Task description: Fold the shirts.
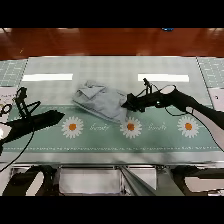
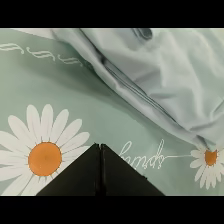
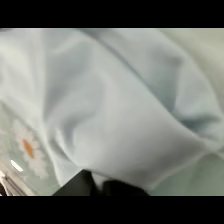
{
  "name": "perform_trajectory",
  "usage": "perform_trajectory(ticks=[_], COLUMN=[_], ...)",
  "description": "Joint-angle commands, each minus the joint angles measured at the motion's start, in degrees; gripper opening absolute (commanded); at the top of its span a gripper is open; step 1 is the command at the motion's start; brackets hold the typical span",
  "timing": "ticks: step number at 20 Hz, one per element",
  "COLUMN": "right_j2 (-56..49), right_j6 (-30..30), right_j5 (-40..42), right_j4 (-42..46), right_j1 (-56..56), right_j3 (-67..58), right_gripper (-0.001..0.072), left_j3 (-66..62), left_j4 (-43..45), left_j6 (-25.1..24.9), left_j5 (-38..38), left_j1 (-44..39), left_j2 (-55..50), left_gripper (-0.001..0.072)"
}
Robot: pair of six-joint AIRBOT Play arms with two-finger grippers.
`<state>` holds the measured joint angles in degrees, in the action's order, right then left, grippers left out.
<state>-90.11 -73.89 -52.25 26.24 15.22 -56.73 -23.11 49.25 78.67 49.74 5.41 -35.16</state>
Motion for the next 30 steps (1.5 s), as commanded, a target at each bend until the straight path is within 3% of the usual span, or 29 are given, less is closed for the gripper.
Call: perform_trajectory(ticks=[1,6,13,22,27,30], right_j2=[-0.24,-0.02,0.24,6.19,10.03,14.1], right_j6=[-2.64,-14.75,-21.03,-23.47,-21.68,-20.57], right_j5=[-5.2,-11.61,-28.11,-44.02,-53.29,-54.16], right_j4=[6.01,23.02,25.83,26.29,35.91,41.88], right_j1=[1.01,0.02,-15.13,-47.25,-58.45,-62.55], right_j3=[-11.5,-35.78,-60.76,-61.09,-55.67,-48.89], right_gripper=[0.0025,0.0024,0.0025,0.0024,0.0024,0.0024], left_j3=[0.02,0.04,0.15,0.15,0.15,0.15], left_j4=[0.0,0.37,0.66,0.66,0.66,0.66], left_j6=[0.0,-0.09,-0.02,-0.02,-0.02,-0.02], left_j5=[-0.26,-0.28,-0.15,0.83,0.02,-0.26], left_j1=[-0.02,-0.02,-0.09,-0.07,-0.07,-0.09], left_j2=[0.07,0.02,-1.66,-1.66,-1.66,-1.66], left_gripper=[0.0016,0.0016,0.0016,0.0016,0.0016,0.0016])
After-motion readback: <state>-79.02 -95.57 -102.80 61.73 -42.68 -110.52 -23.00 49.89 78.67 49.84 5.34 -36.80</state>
